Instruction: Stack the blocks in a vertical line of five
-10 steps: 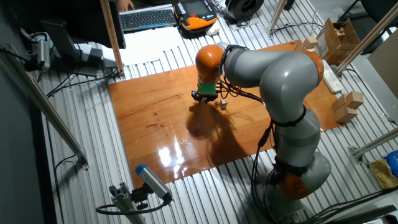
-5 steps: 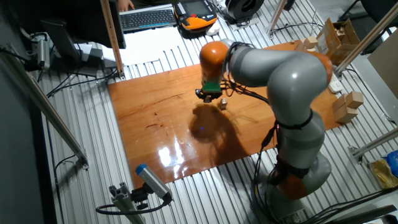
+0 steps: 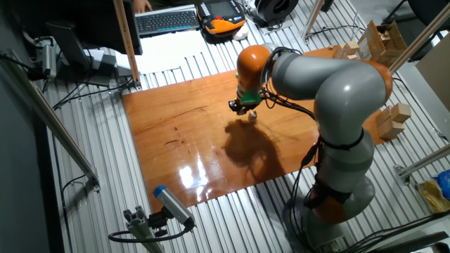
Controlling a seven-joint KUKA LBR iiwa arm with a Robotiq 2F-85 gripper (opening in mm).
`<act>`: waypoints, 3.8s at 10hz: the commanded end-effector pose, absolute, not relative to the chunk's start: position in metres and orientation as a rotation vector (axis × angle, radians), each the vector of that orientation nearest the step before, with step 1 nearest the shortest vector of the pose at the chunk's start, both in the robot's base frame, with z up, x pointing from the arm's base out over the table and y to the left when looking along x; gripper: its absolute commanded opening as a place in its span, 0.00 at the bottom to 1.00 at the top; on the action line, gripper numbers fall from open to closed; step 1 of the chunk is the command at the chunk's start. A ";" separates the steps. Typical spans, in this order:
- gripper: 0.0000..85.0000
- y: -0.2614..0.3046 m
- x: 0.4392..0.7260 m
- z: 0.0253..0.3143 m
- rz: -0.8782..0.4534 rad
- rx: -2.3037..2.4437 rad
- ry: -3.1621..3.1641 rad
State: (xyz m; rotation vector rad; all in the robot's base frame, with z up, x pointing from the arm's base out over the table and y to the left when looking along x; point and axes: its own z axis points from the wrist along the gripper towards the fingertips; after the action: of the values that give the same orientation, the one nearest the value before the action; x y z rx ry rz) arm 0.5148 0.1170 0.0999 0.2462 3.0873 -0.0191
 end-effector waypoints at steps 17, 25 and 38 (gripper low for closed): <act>0.00 0.064 0.498 0.107 -0.035 0.154 3.077; 0.00 0.059 0.500 0.102 -0.045 0.154 3.072; 0.00 0.060 0.495 0.093 -0.044 0.167 3.062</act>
State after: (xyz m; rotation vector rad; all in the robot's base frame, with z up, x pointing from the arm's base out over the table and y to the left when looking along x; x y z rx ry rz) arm 0.4949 0.0598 0.0925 0.1675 3.0621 -0.0425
